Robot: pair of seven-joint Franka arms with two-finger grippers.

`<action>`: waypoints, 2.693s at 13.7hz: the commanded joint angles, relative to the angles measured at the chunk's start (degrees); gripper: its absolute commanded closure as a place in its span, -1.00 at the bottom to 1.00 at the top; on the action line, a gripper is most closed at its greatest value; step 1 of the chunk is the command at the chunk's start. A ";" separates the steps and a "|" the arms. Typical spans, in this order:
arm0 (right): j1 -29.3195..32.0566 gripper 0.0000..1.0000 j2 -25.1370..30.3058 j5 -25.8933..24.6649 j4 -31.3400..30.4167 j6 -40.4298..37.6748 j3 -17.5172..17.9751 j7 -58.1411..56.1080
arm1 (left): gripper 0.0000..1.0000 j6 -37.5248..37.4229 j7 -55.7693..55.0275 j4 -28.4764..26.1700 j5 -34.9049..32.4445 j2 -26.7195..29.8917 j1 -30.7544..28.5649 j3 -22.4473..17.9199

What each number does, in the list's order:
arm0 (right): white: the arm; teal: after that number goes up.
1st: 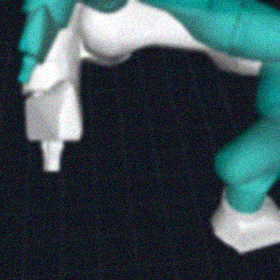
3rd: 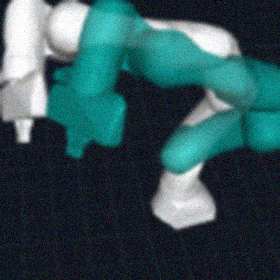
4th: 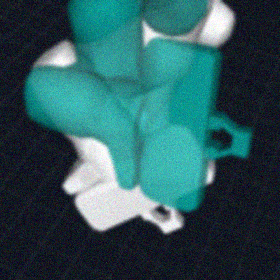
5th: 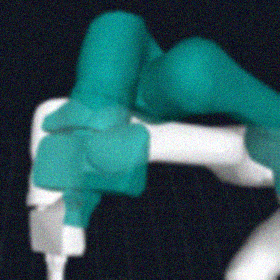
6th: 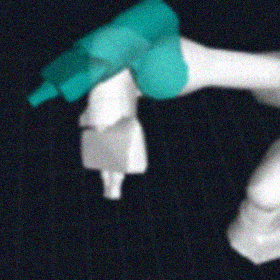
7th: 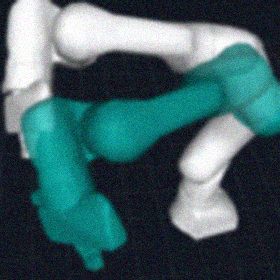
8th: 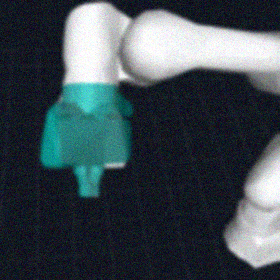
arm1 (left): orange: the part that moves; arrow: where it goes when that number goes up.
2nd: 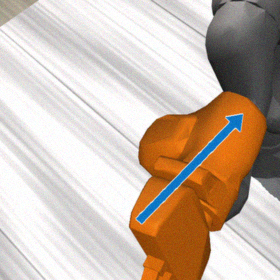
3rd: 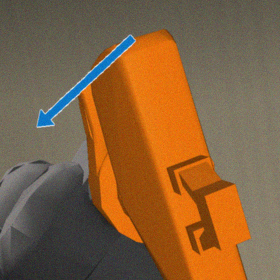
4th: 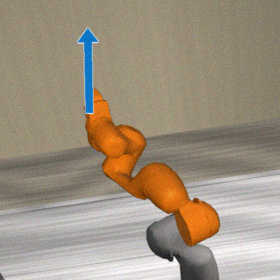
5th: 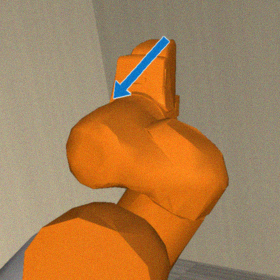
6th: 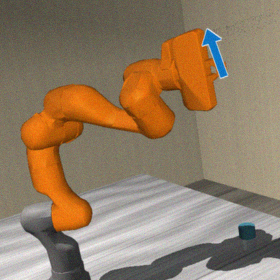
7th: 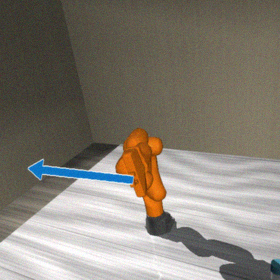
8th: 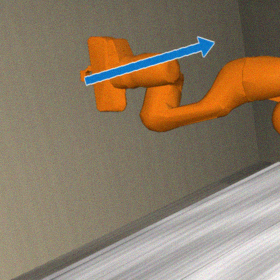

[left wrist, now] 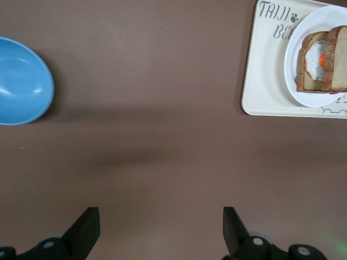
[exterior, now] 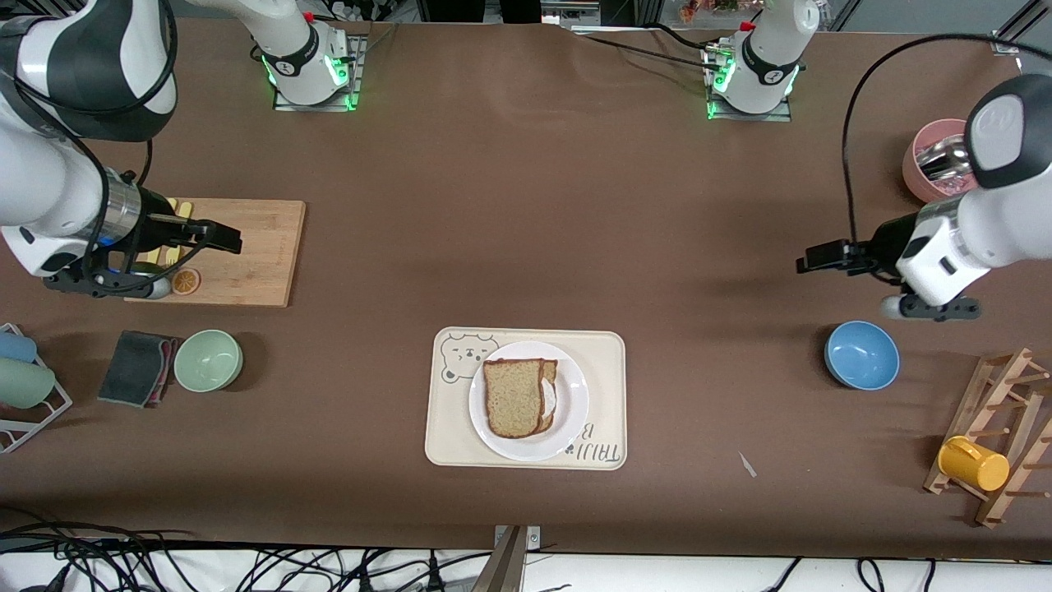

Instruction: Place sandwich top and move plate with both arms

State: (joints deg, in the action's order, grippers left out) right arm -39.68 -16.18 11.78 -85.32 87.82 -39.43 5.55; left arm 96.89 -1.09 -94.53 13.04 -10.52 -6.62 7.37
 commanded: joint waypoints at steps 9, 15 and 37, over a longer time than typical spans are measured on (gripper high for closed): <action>31.75 -1.00 13.26 -14.94 -5.10 3.67 35.72 0.33 | -1.00 -5.30 4.86 5.83 -11.54 7.27 -3.76 -0.34; 36.78 -1.00 17.05 -10.28 -10.91 6.13 37.23 -0.10 | -1.00 -7.94 7.51 6.20 -11.72 9.73 6.79 -11.76; 38.98 -1.00 18.11 -11.60 -11.45 7.19 41.01 -0.19 | -1.00 -9.35 8.12 7.78 -10.66 7.18 8.55 -11.94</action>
State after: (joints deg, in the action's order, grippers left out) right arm -0.80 1.38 0.34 -96.08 94.33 1.27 5.60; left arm 87.90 6.93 -88.14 1.07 -2.58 2.21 -4.51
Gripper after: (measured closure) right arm 0.000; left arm 0.000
